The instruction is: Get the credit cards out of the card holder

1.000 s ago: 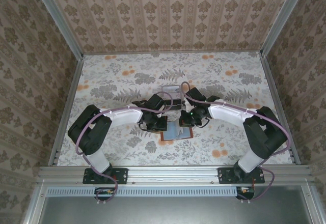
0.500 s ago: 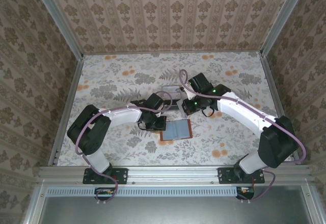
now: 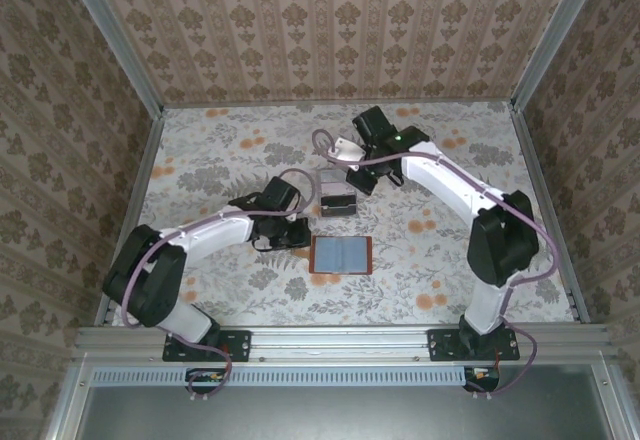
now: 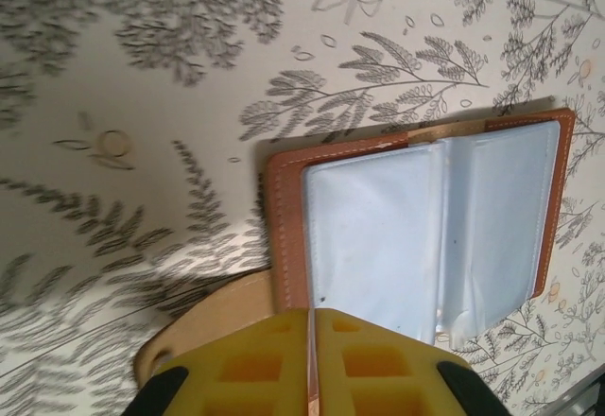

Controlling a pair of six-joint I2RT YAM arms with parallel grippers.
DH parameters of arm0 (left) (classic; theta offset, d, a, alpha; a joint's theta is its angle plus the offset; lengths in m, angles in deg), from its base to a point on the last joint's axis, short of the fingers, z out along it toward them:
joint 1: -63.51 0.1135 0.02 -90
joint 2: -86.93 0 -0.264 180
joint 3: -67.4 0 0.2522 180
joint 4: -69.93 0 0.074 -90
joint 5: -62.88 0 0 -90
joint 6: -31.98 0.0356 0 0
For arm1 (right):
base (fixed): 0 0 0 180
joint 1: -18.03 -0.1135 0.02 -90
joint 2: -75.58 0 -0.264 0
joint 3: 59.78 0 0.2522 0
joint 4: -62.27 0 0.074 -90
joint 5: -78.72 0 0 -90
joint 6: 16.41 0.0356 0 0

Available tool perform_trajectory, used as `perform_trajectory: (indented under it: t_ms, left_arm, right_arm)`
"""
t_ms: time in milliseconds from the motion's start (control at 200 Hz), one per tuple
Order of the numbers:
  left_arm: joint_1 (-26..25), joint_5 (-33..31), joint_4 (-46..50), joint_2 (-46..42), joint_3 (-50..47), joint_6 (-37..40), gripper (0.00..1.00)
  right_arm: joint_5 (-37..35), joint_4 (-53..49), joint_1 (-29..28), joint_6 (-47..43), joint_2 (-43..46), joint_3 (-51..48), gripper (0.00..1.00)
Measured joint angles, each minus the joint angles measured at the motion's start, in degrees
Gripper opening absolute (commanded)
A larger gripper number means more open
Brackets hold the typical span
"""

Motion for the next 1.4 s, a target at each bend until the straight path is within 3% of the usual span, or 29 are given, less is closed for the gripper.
perform_trajectory:
  t_ms: [310, 770, 905, 1075, 1260, 1400]
  left_arm:
    - [5.5, -0.4, 0.4, -7.3, -6.9, 0.0, 0.18]
    - [8.2, -0.4, 1.0, -8.1, -7.8, 0.0, 0.21]
    - [8.5, -0.4, 1.1, -8.1, -7.8, 0.0, 0.21]
    - [8.9, -0.3, 1.2, -8.1, -7.8, 0.0, 0.21]
    - [9.0, -0.4, 1.2, -8.1, -7.8, 0.0, 0.24]
    - [9.4, -1.2, 1.3, -8.1, -7.7, 0.7, 0.36]
  right_arm:
    - [0.1, -9.7, 0.4, -12.8, -12.5, 17.1, 0.0]
    - [-1.7, -19.9, 0.3, -22.9, -25.0, 34.2, 0.0]
    - [-2.0, -21.7, 0.3, -24.0, -27.2, 35.7, 0.06]
    - [-2.9, -22.1, 0.2, -24.3, -28.3, 35.8, 0.23]
    - [-6.5, -18.1, 0.2, -22.8, -28.0, 35.6, 0.26]
    - [-8.0, -13.1, 0.2, -20.7, -23.6, 29.7, 0.37]
